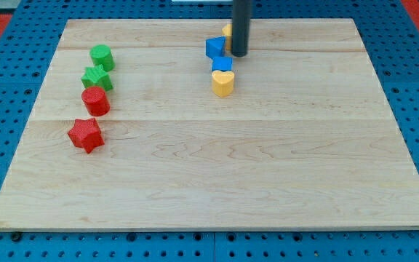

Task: Push the yellow hexagon left a bit

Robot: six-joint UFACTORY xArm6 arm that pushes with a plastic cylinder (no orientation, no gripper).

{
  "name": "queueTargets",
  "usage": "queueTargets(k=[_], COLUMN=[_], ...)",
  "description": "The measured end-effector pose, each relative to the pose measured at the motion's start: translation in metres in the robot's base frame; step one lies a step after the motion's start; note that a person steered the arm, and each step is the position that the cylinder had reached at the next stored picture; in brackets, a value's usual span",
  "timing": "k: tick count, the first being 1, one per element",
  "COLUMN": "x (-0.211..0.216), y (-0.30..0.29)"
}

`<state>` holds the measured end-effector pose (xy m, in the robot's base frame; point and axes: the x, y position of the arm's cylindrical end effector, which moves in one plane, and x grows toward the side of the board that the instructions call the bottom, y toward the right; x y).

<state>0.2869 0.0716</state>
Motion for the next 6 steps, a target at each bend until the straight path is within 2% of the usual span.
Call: queueTargets(k=[1, 3, 4, 5, 6], x=[-0.005, -0.039, -0.057, -0.066, -0.064], y=[0.046, 0.001, 0.001, -0.001, -0.03])
